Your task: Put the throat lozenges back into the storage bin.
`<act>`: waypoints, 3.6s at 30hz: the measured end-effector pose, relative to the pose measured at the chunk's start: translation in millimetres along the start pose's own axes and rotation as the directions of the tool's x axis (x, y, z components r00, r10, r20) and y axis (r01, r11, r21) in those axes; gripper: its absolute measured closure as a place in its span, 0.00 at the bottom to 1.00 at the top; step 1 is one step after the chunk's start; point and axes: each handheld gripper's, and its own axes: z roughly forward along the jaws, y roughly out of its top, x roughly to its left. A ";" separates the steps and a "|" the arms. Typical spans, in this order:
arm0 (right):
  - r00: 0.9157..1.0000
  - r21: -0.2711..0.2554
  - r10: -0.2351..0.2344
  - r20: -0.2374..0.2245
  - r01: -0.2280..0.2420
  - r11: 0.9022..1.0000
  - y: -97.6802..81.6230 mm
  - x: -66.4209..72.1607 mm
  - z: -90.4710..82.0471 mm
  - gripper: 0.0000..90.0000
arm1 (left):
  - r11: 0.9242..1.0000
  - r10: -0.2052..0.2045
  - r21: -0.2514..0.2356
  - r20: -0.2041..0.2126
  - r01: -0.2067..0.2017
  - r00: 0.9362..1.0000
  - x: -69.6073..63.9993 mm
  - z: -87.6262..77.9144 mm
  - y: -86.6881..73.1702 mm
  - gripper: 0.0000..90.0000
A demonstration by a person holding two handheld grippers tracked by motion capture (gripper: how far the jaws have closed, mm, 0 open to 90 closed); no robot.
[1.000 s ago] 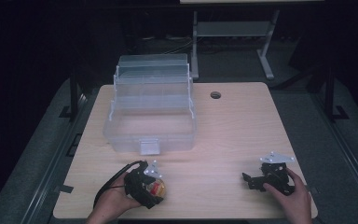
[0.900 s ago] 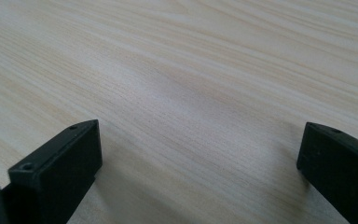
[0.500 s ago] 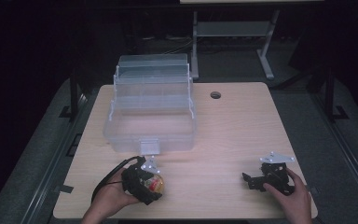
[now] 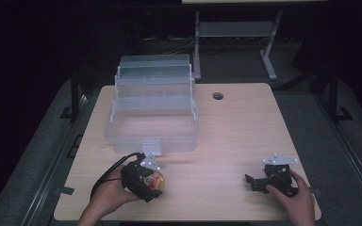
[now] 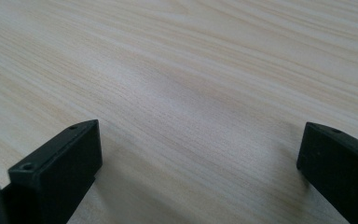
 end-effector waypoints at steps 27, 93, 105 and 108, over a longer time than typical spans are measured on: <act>1.000 0.000 0.000 0.000 0.000 1.000 0.0 0.0 0.0 0.00 | 1.000 -0.013 -0.025 -0.022 0.012 1.000 28.8 -27.2 12.5 0.22; 1.000 0.000 0.000 0.000 0.000 1.000 0.0 0.0 0.0 0.00 | 0.984 -0.172 -0.066 -0.135 0.165 0.976 116.9 -60.1 28.5 0.22; 1.000 0.000 0.000 0.000 0.000 1.000 0.0 0.0 0.0 0.00 | 0.974 -0.224 -0.066 -0.161 0.216 0.961 133.4 -61.8 23.9 0.22; 1.000 0.000 0.000 0.000 0.000 1.000 0.0 0.0 0.0 0.00 | 0.970 -0.240 -0.071 -0.163 0.231 0.957 137.2 -62.6 22.1 0.22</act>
